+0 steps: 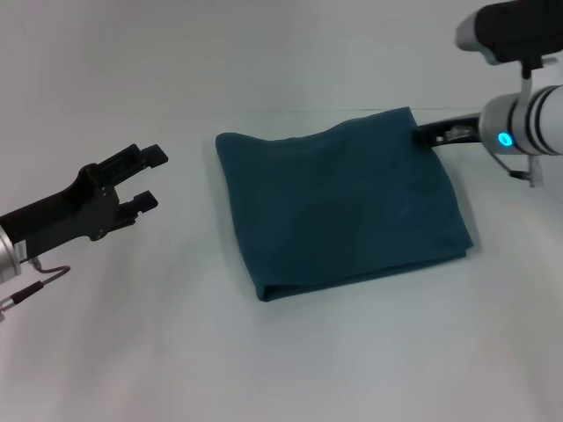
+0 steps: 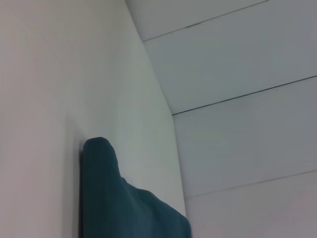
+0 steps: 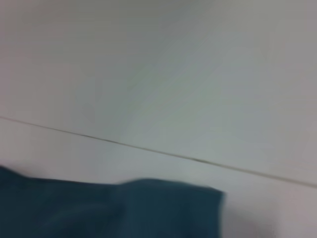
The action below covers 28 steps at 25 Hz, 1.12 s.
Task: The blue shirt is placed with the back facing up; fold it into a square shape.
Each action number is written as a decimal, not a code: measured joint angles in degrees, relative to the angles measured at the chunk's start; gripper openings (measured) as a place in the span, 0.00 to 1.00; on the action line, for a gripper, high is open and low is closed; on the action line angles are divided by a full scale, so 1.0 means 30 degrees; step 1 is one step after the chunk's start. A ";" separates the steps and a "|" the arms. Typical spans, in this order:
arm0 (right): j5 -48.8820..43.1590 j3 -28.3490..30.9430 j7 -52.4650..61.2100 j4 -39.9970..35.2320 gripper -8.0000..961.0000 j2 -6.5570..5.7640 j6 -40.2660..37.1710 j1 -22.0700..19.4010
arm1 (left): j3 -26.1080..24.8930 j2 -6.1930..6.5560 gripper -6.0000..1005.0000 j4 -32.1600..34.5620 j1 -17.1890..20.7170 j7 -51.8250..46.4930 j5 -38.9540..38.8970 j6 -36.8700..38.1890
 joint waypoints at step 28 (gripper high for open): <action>1.1141 1.2600 -0.4049 -0.0424 0.60 -0.5625 -1.6835 -0.3692 | 0.1008 0.0261 0.94 0.1445 -0.0031 -0.2737 0.3914 0.2965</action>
